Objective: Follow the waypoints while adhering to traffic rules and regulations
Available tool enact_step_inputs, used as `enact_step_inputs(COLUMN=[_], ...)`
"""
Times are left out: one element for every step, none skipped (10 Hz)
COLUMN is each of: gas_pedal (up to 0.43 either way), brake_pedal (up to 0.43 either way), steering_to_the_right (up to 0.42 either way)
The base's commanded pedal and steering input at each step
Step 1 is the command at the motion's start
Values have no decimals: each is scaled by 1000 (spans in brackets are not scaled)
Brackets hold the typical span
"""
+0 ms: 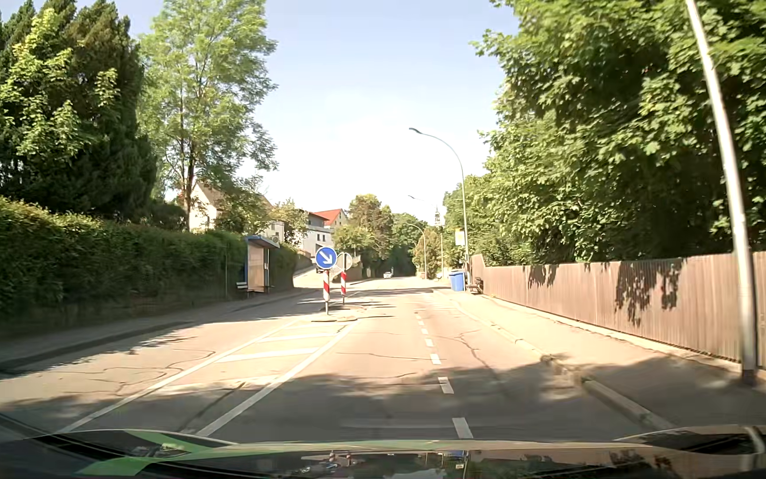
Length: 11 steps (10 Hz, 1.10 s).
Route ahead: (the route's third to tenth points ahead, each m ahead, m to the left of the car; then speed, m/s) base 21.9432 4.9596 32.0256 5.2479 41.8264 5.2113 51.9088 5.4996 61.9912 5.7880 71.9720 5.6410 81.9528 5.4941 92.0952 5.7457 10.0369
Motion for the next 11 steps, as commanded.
enact_step_inputs(gas_pedal=[220, 220, 220, 220, 220, 220, 220, 220, 220, 220, 220], brake_pedal=[0, 0, 0, 0, 0, 0, 0, 0, 0, 0, 0], steering_to_the_right=[-12, -13, -13, -12, -12, -13, -13, -13, -13, -13, -12])
